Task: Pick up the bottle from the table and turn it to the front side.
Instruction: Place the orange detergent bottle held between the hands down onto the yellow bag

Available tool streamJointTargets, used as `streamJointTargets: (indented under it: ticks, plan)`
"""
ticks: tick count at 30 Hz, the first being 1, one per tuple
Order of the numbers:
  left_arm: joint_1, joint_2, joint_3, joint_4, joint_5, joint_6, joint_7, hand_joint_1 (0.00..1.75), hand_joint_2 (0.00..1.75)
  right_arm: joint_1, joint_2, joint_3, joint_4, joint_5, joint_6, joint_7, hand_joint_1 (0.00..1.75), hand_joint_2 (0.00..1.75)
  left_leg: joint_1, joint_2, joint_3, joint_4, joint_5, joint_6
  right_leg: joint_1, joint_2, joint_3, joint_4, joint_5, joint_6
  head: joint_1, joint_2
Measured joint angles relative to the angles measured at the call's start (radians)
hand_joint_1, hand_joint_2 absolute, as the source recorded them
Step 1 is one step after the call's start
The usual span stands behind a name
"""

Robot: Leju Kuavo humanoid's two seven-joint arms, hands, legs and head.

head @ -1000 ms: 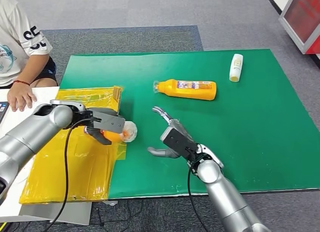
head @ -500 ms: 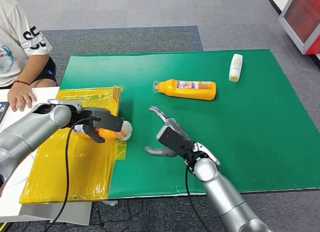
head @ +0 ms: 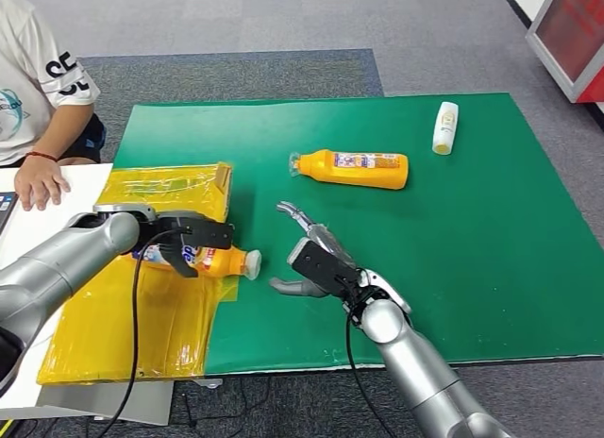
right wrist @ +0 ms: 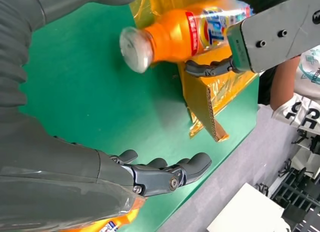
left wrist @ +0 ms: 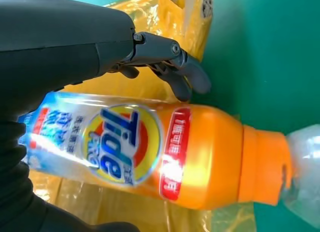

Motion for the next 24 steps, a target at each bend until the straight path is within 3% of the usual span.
streamJointTargets:
  ticks: [5,12,15,20,24]
  plan:
    - [0.018,0.007,0.016,-0.003,0.029,0.006,-0.035,0.00,1.75,0.000,0.000,0.000,0.000,-0.001,-0.006,0.004,0.00,1.75,0.000,0.000,0.000,0.000,0.000,0.000,0.000,0.000,0.000,0.000,0.000,0.000,0.000,0.000]
    - [0.049,0.052,0.054,-0.057,0.079,0.022,-0.093,0.00,1.75,0.001,0.000,0.003,0.000,-0.008,-0.014,0.007,0.00,1.75,0.000,0.000,0.000,0.000,0.000,0.000,0.000,0.000,0.000,0.000,0.000,0.000,0.000,0.000]
    - [0.088,0.091,0.095,-0.116,0.153,0.041,-0.187,0.00,1.75,0.001,-0.001,0.008,0.000,-0.018,-0.020,0.006,0.00,1.75,0.000,0.000,0.000,0.000,0.000,0.000,0.000,0.001,0.000,0.000,0.000,0.000,0.000,0.000]
    - [0.294,0.202,0.289,-0.325,0.368,-0.058,-0.527,0.00,1.75,0.001,-0.008,0.029,-0.002,-0.049,-0.022,0.001,0.00,1.75,0.000,0.004,0.002,0.000,-0.002,-0.002,0.000,0.004,-0.001,0.000,-0.002,-0.001,0.000,0.000]
    - [0.505,0.223,0.489,-0.484,0.413,-0.159,-0.619,0.00,1.75,0.003,-0.015,0.046,-0.016,-0.055,-0.029,0.001,0.00,1.75,0.000,0.004,0.002,0.000,-0.003,-0.002,0.000,0.004,-0.001,0.000,-0.003,-0.001,0.000,0.000]
